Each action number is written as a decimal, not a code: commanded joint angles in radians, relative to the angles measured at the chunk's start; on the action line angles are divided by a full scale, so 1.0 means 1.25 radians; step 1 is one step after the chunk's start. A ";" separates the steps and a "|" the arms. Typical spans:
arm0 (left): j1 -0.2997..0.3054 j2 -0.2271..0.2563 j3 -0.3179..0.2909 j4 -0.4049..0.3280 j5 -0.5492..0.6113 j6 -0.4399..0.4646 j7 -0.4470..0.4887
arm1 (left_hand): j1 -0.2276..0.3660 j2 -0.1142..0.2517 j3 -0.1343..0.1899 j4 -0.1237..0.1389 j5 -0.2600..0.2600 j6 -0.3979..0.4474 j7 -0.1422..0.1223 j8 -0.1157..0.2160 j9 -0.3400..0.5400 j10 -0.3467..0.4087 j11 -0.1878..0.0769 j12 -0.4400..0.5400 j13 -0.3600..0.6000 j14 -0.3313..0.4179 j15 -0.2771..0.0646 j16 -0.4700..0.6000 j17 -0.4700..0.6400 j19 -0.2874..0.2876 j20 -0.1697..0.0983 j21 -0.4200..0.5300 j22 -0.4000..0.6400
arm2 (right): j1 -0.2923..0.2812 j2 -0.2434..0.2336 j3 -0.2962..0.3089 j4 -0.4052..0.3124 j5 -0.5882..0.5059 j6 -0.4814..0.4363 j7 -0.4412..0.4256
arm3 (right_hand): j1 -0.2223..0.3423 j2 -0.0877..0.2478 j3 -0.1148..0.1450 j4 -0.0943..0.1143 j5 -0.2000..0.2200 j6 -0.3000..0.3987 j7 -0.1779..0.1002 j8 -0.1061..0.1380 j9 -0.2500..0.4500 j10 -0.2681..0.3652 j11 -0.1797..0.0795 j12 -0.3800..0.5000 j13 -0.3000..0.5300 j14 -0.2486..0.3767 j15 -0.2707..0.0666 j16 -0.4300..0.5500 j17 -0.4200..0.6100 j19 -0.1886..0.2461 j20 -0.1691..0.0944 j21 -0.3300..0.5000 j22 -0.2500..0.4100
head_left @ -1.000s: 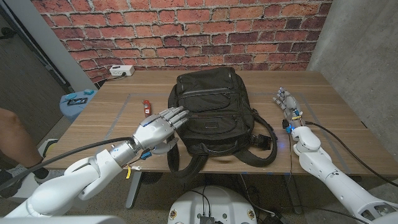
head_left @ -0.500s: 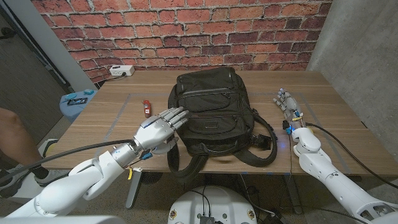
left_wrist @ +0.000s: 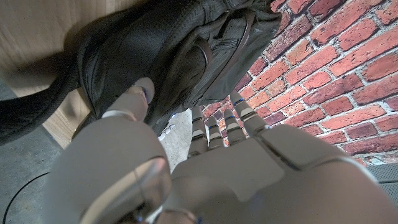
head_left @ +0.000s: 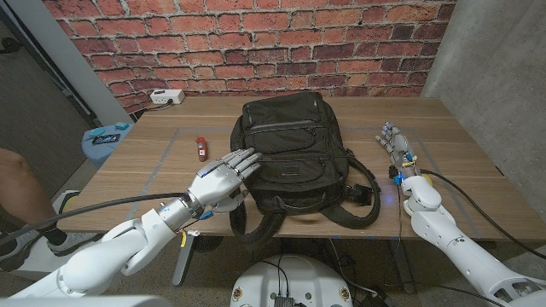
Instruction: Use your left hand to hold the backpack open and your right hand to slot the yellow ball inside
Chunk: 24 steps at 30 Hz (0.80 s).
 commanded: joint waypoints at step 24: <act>-0.164 0.054 0.199 0.067 -0.037 0.070 0.151 | 0.055 0.011 -0.055 0.002 -0.043 0.421 -0.102 0.293 0.083 0.337 -0.093 0.169 0.060 0.298 -0.100 0.075 0.033 0.140 -0.011 0.062 0.010 | 0.008 -0.003 -0.001 0.022 0.008 -0.003 0.021 | 0.005 0.001 0.000 0.001 0.001 0.007 0.001 0.004 0.003 -0.002 0.004 0.004 0.003 -0.004 -0.015 0.005 0.003 0.003 -0.030 0.004 0.004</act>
